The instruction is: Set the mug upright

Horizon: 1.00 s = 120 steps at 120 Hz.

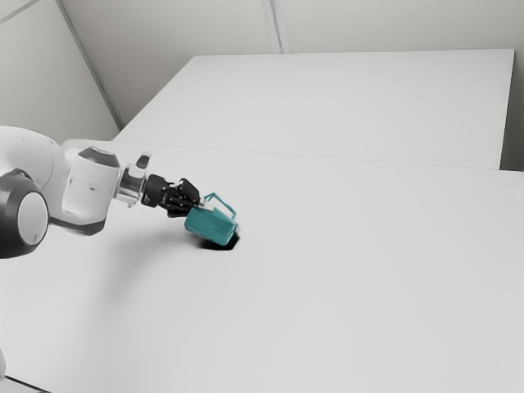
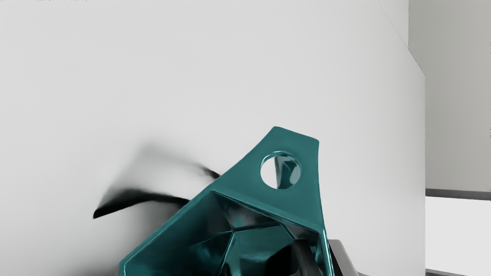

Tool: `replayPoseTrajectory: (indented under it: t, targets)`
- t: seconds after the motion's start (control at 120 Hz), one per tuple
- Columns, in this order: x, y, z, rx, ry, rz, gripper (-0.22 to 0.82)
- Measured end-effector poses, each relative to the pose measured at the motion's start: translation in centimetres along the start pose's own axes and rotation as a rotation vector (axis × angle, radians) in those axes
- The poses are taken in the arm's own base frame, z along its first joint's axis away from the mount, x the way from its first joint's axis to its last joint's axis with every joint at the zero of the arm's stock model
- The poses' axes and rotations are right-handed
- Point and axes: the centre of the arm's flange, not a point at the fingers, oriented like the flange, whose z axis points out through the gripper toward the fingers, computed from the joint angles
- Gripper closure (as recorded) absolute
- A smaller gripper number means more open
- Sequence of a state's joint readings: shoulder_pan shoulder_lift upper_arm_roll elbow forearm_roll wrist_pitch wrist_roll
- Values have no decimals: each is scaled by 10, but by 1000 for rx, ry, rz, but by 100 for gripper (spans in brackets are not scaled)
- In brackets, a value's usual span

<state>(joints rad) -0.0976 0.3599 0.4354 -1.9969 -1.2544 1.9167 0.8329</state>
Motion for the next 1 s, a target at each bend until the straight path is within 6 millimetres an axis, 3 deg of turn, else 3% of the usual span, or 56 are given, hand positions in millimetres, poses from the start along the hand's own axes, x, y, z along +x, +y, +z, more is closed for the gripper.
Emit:
replayPoseTrajectory:
  t: [0.175,0.475,0.683,1.0]
  targets:
    - [3,15,-1,-17,6,20,78]
    - [14,69,-6,14,-27,98,79]
    - [30,97,-17,190,-124,155,79]
    - [40,129,-1,555,-248,241,79]
